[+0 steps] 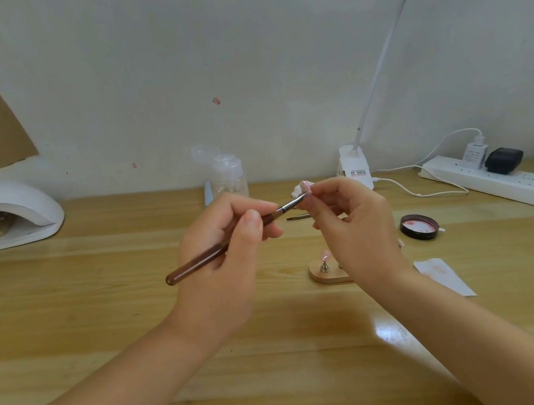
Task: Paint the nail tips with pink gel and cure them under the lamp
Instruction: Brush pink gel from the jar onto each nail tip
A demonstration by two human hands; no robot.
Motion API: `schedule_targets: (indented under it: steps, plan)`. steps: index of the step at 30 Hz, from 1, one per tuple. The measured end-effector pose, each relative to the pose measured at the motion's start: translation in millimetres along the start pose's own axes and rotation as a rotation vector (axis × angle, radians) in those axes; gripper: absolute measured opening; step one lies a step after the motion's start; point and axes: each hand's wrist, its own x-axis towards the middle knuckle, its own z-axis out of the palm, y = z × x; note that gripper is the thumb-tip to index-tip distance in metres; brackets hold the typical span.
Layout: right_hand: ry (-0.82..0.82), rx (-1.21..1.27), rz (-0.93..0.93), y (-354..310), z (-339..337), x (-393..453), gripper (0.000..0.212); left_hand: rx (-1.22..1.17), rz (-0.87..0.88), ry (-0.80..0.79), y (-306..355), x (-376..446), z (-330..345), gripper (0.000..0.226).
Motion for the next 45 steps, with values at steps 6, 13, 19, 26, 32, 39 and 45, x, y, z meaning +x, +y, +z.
schedule_targets:
  steps: [6,13,19,26,32,39,45]
  plan:
    - [-0.026,0.015,-0.024,2.0,0.6,0.1,0.006,-0.009,-0.042,0.059,-4.4,3.8,-0.7,0.023]
    - [-0.02,0.014,-0.022,1.4,0.4,-0.5,0.009,-0.001,-0.053,0.076,-5.1,3.2,0.0,0.019]
    - [-0.01,0.008,-0.001,1.2,-1.3,0.9,0.005,0.017,-0.078,0.014,-2.2,-0.2,0.1,0.016]
    - [-0.009,-0.046,-0.02,3.9,-2.3,0.6,0.005,0.008,-0.046,0.057,-2.0,0.7,1.2,0.016]
    - [0.016,-0.06,-0.042,4.8,-2.9,0.4,0.006,0.037,-0.02,0.016,-2.5,0.2,-1.1,0.018]
    - [0.012,-0.086,-0.061,5.7,-2.7,0.6,0.005,0.011,-0.068,0.033,-3.6,-0.1,2.4,0.017]
    - [0.04,-0.107,-0.039,5.3,-2.2,0.2,0.009,0.036,-0.017,0.023,-1.9,-0.9,-1.5,0.022]
